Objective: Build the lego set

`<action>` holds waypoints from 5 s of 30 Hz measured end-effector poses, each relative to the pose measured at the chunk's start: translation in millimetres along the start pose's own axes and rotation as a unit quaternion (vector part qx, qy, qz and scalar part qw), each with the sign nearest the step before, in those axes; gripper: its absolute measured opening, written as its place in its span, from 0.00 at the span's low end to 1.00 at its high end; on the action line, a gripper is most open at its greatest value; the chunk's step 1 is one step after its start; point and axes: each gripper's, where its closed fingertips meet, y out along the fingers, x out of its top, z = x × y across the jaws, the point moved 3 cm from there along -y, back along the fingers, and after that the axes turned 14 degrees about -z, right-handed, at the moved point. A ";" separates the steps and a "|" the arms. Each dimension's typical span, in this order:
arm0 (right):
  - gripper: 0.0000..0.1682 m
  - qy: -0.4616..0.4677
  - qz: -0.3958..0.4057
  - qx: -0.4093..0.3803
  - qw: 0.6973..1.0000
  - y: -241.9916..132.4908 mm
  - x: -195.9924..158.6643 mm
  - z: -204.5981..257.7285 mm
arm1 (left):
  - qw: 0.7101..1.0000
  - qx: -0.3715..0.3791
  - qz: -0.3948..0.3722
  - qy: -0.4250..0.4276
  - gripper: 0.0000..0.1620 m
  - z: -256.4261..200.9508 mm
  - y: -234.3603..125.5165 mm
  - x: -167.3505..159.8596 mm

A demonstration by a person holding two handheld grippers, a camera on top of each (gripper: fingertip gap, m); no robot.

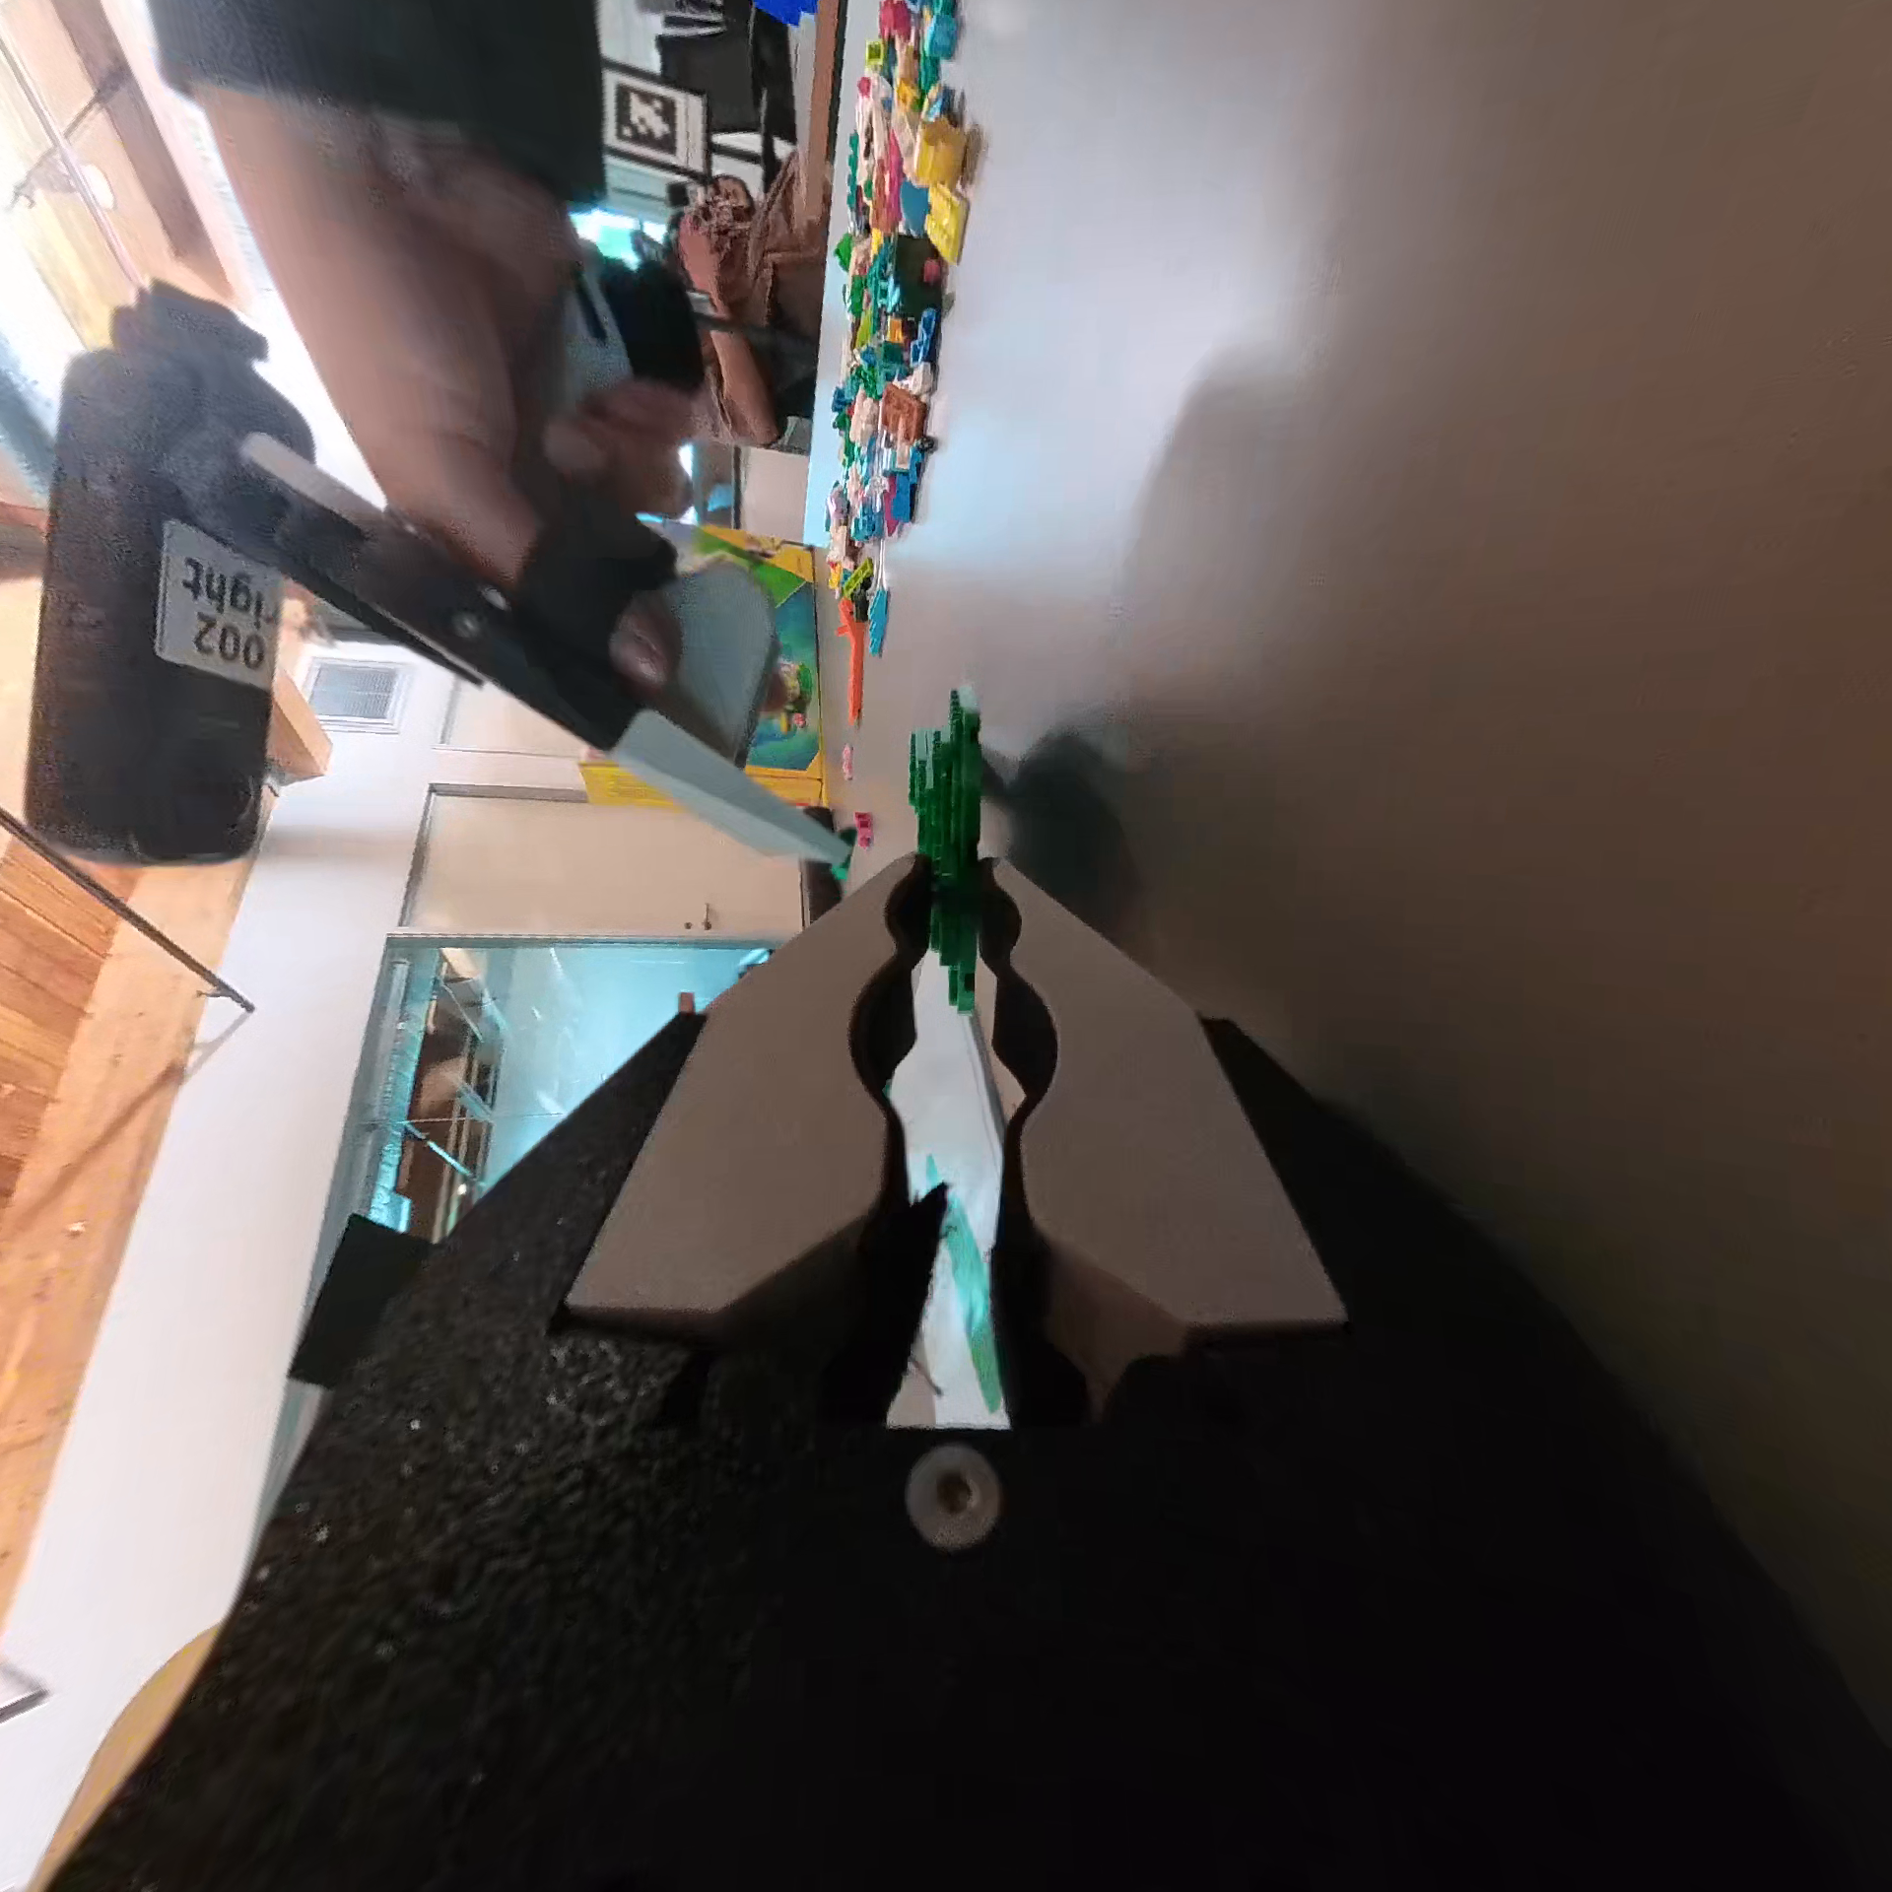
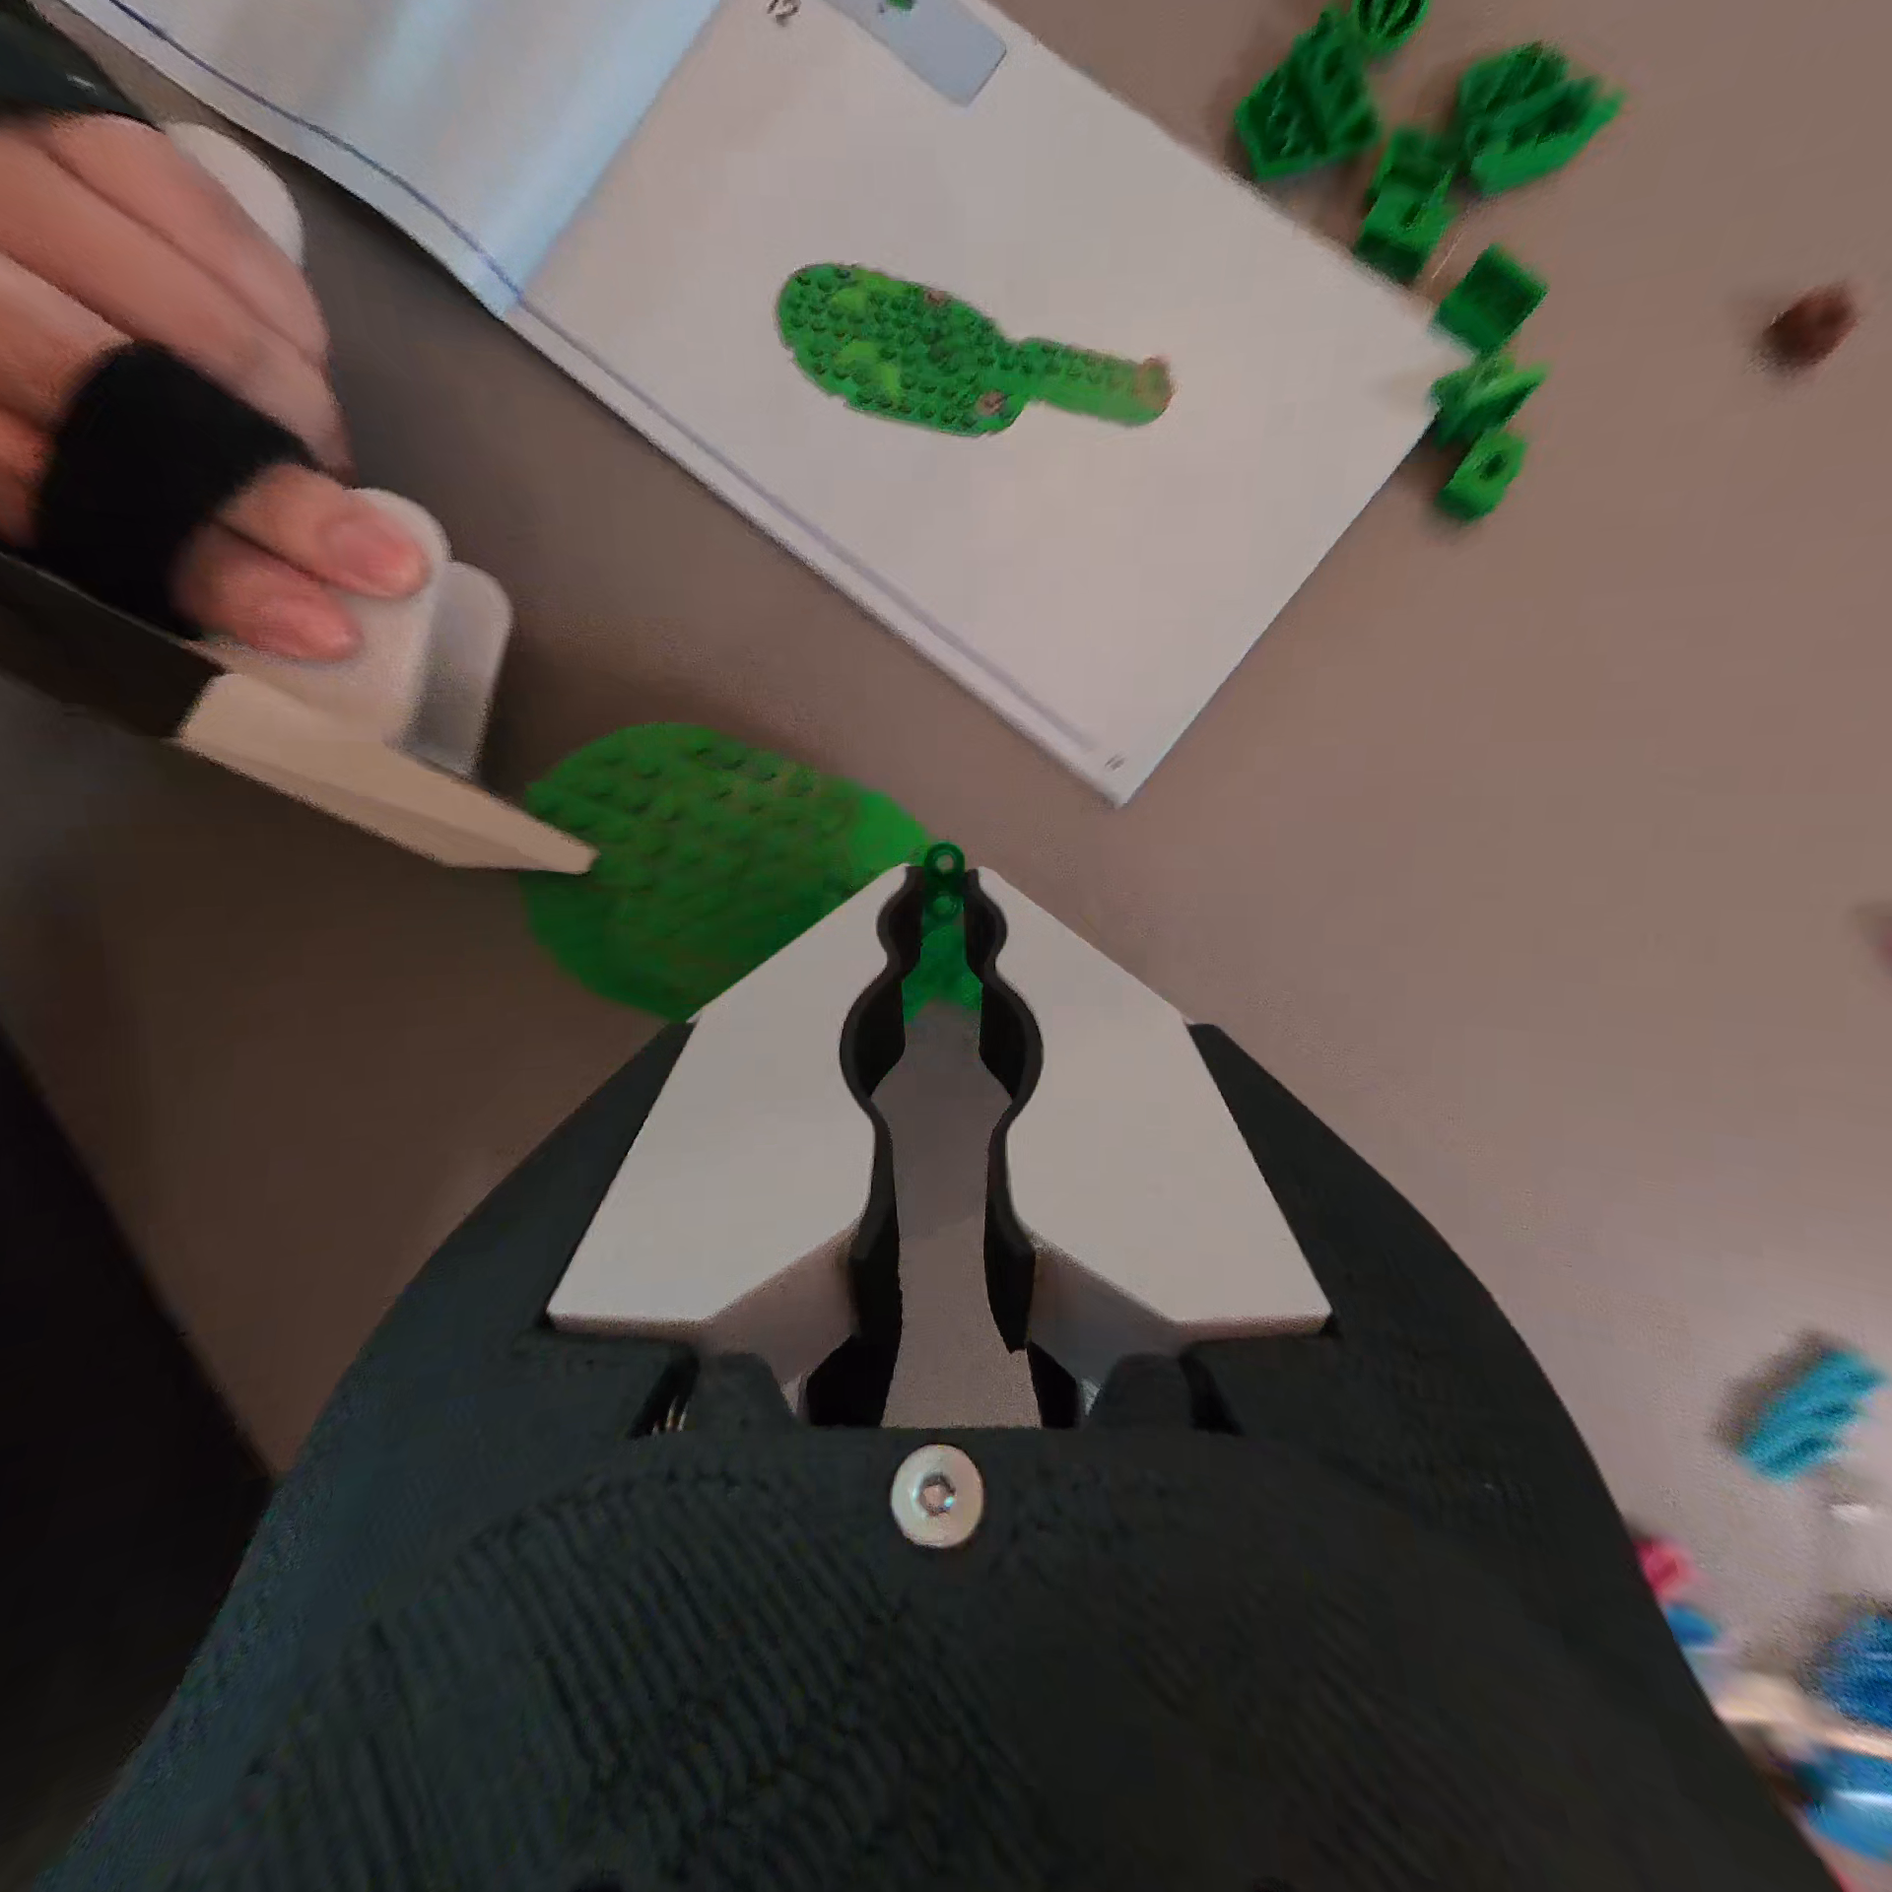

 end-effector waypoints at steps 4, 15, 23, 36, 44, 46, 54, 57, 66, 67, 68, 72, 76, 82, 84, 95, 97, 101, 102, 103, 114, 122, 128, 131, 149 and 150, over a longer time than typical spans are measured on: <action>0.04 0.092 0.014 0.010 0.996 -3.8 -22.2 24.7 | 0.999 -0.007 0.021 0.037 0.04 -2.3 1.3 -1.9; 0.04 0.138 -0.023 -0.012 0.990 1.7 -22.2 39.6 | 0.997 -0.017 0.028 0.071 0.04 -6.0 3.0 1.5; 0.04 0.125 -0.008 -0.025 0.992 5.0 -20.8 39.3 | 0.997 -0.019 0.028 0.075 0.04 -6.6 3.0 2.0; 0.23 0.064 -0.030 -0.008 0.997 -5.8 -13.1 47.6 | 0.997 -0.018 0.029 0.068 0.04 -6.3 2.7 0.5; 0.45 -0.322 -0.113 -0.056 0.938 -9.3 -24.1 55.9 | 0.999 -0.009 0.026 0.034 0.04 -2.6 2.2 -2.2; 0.46 -0.419 -0.108 -0.099 0.896 -5.1 -32.7 51.9 | 0.999 -0.006 0.025 0.025 0.04 -1.5 2.1 -3.2; 0.34 -0.497 -0.121 -0.142 0.848 4.2 -35.4 46.9 | 0.999 0.006 0.018 -0.028 0.04 4.2 0.9 -5.7; 0.26 -0.516 -0.125 -0.147 0.835 11.4 -34.5 46.0 | 0.999 0.008 0.015 -0.037 0.04 5.2 0.6 -5.7; 0.13 -0.538 -0.145 -0.166 0.814 16.9 -31.8 43.6 | 0.999 0.006 0.009 -0.048 0.04 4.8 1.0 -4.4; 0.12 -0.544 -0.147 -0.171 0.808 16.8 -31.2 43.4 | 0.998 0.008 0.008 -0.057 0.04 5.4 0.9 -4.6; 0.12 -0.555 -0.147 -0.178 0.799 16.6 -30.4 43.3 | 0.998 0.009 0.007 -0.065 0.04 6.2 0.9 -5.0; 0.10 -0.608 -0.132 -0.228 0.749 17.9 -27.2 43.3 | 0.995 0.014 0.007 -0.098 0.04 9.2 0.1 -7.4; 0.09 -0.622 -0.124 -0.247 0.733 19.1 -28.2 43.9 | 0.996 0.012 0.008 -0.093 0.04 8.5 -0.1 -7.4; 0.09 -0.614 -0.125 -0.246 0.740 18.5 -28.8 44.7 | 0.996 0.010 0.005 -0.093 0.04 8.4 -0.2 -6.6; 0.09 -0.603 -0.128 -0.238 0.751 19.4 -28.5 44.1 | 0.996 0.008 0.007 -0.093 0.04 7.7 -0.1 -7.3; 0.19 -0.528 -0.178 -0.193 0.807 9.1 -27.7 42.8 | 0.991 0.022 -0.004 -0.135 0.04 13.3 -1.6 -8.4; 0.16 -0.548 -0.172 -0.197 0.795 10.4 -27.2 42.5 | 0.991 0.021 -0.004 -0.132 0.04 13.2 -1.8 -8.5; 0.10 -0.580 -0.164 -0.203 0.772 11.7 -25.2 43.0 | 0.990 0.025 -0.004 -0.136 0.04 14.6 -2.6 -9.1; 0.09 -0.583 -0.162 -0.202 0.770 12.2 -25.5 43.1 | 0.990 0.024 -0.005 -0.138 0.04 14.1 -2.6 -9.3; 0.09 -0.585 -0.160 -0.201 0.769 12.5 -25.7 43.1 | 0.990 0.022 -0.005 -0.138 0.04 13.9 -2.6 -9.5; 0.08 -0.711 -0.082 -0.189 0.672 15.8 -26.8 44.8 | 0.991 0.011 -0.004 -0.136 0.04 11.7 -3.3 -11.1; 0.20 -0.533 -0.171 -0.142 0.816 3.9 -25.0 44.7 | 0.990 0.017 -0.011 -0.139 0.04 13.8 -3.1 -10.0; 0.33 -0.481 -0.188 -0.132 0.846 -15.8 -44.5 48.0 | 0.987 0.018 -0.038 -0.157 0.04 13.0 -2.0 -1.0; 0.34 -0.428 -0.214 -0.140 0.867 -33.7 -52.2 48.1 | 0.968 -0.003 -0.062 -0.245 0.15 11.8 -1.8 4.9; 0.31 0.067 -0.311 -0.461 0.828 -232.5 -165.6 -69.3 | 0.780 0.156 -0.239 -0.557 0.36 94.7 59.3 56.2; 0.29 0.078 -0.302 -0.468 0.827 -238.9 -171.8 -74.5 | 0.777 0.171 -0.238 -0.556 0.36 99.7 67.7 57.3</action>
